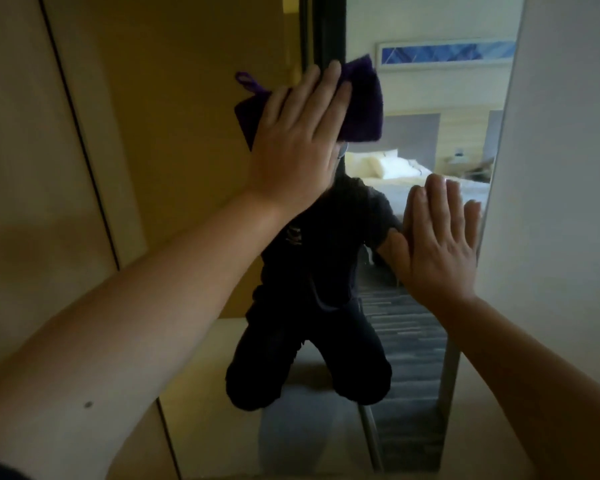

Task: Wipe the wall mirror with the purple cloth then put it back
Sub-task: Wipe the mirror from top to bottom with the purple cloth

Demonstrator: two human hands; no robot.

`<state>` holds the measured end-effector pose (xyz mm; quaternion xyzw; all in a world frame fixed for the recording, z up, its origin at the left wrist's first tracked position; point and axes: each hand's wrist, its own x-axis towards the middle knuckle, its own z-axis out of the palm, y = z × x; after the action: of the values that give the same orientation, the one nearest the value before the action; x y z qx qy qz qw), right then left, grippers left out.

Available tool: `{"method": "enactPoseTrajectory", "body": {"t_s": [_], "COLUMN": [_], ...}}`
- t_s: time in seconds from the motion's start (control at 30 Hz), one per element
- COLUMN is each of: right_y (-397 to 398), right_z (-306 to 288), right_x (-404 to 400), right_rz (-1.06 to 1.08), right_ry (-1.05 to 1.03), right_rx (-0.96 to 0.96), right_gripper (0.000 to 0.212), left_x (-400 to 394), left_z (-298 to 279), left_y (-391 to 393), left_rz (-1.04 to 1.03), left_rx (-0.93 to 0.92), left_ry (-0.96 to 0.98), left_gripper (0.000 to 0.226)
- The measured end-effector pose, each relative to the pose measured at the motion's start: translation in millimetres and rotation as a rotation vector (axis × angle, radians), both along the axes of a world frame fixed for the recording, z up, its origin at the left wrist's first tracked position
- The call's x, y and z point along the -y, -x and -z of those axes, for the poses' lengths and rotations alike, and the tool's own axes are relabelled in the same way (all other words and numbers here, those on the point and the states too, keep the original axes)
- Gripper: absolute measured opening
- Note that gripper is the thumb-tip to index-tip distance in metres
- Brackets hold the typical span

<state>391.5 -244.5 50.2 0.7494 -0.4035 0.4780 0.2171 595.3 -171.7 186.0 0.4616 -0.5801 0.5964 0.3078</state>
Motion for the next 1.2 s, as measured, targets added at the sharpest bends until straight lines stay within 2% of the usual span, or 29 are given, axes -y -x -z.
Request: {"method": "enactPoseTrajectory", "body": {"t_s": [0.13,0.23,0.3,0.4,0.6,0.7,0.77,0.87,1.03,1.1,1.2], "right_y": [-1.0,-0.3,0.0,5.7,49.1,55.6,53.8,54.6,56.4,55.9,57.2], "right_z": [-0.2,-1.1,-3.2,-5.4,-0.3,2.4,4.5,7.1,9.8,10.5,9.8], "right_x": [0.6,-1.1,-3.2,-7.6,1.3,14.3,18.5,23.9,30.8,32.3,32.2], "right_rz": [-0.018,-0.014,-0.006,-0.016,0.027,0.062,0.055,0.061,0.045,0.035,0.012], "right_ry": [0.024,0.017,-0.004,-0.012,0.005,-0.023,-0.016,0.024,0.099,0.124,0.139], "right_rx": [0.024,0.027,0.014,-0.038,-0.074,-0.133,-0.127,-0.132,-0.125,-0.111,-0.087], "right_gripper": [0.068,0.067,0.067,0.066,0.062,0.064,0.064,0.065,0.063,0.063,0.062], "left_x": [-12.4,-18.4,-17.5,-18.9,-29.3,-27.9,-18.4,3.8,29.3,33.3,35.4], "left_z": [133.9,235.3,273.4,280.7,261.3,226.2,182.8,94.8,-49.3,-66.9,-39.6], "left_y": [-4.2,-11.3,-13.2,-10.0,-8.3,-3.2,8.3,31.3,66.8,74.3,73.6], "left_rz": [0.064,-0.018,-0.044,-0.017,0.026,0.078,0.143,0.187,0.087,0.037,-0.01], "left_rx": [0.117,0.181,0.162,0.105,0.087,0.088,0.04,-0.029,-0.051,-0.064,-0.016], "left_ry": [-0.112,-0.239,-0.255,-0.259,-0.319,-0.291,-0.205,-0.079,0.041,-0.014,-0.05], "left_gripper": [0.045,0.051,0.048,0.044,0.045,0.05,0.039,0.041,0.047,0.052,0.055]}}
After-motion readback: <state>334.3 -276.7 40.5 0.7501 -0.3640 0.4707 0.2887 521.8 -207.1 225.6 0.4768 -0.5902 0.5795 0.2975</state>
